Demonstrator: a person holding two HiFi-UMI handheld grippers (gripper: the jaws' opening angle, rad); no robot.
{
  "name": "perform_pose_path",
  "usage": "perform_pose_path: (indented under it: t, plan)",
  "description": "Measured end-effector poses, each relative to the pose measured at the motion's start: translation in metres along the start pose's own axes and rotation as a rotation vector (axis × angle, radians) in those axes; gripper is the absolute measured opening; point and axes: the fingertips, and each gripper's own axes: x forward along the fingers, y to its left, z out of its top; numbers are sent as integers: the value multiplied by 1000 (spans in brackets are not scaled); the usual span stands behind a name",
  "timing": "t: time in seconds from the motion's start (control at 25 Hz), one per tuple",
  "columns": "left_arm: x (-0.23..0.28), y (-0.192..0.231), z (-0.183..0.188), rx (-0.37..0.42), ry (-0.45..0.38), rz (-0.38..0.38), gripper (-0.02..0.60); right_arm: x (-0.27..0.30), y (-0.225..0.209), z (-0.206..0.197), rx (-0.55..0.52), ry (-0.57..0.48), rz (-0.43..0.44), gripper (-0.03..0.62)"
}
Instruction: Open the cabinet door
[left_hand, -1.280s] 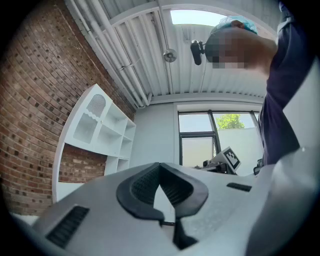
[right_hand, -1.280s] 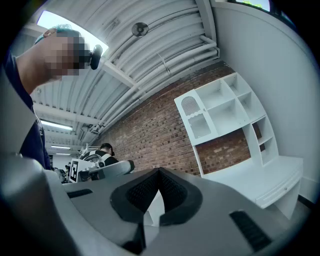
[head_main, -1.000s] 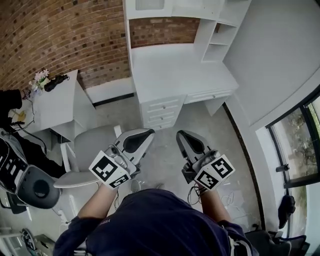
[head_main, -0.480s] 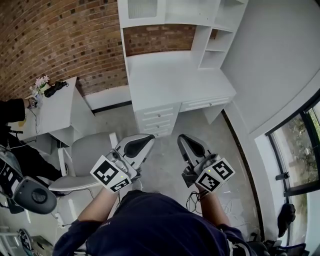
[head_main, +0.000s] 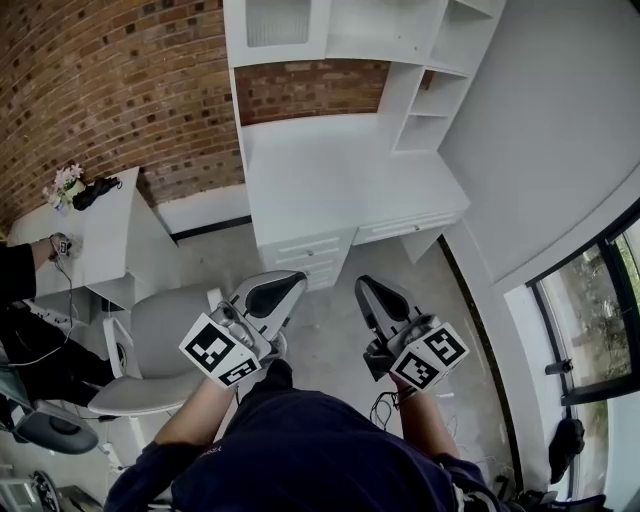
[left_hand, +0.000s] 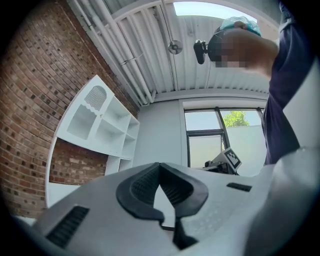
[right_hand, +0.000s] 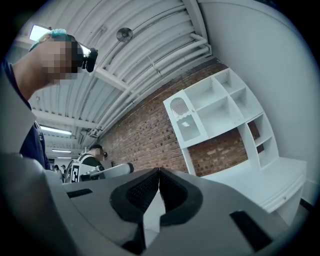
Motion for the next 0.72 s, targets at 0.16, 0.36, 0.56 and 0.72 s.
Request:
perform_pose_path:
  t: [0.16, 0.36, 0.56, 0.72]
  plan:
    - [19, 54, -2, -5, -14, -4, 0, 46, -32, 0, -8, 14, -14, 25]
    - [31, 136, 0, -15, -29, 20, 0, 123, -66, 4, -28, 39, -13, 25]
    - [33, 211, 3, -18, -26, 45, 0, 204, -89, 10, -44, 54, 1, 25]
    - [34, 260, 2, -27, -21, 62, 0, 252, -103, 16, -56, 52, 9, 25]
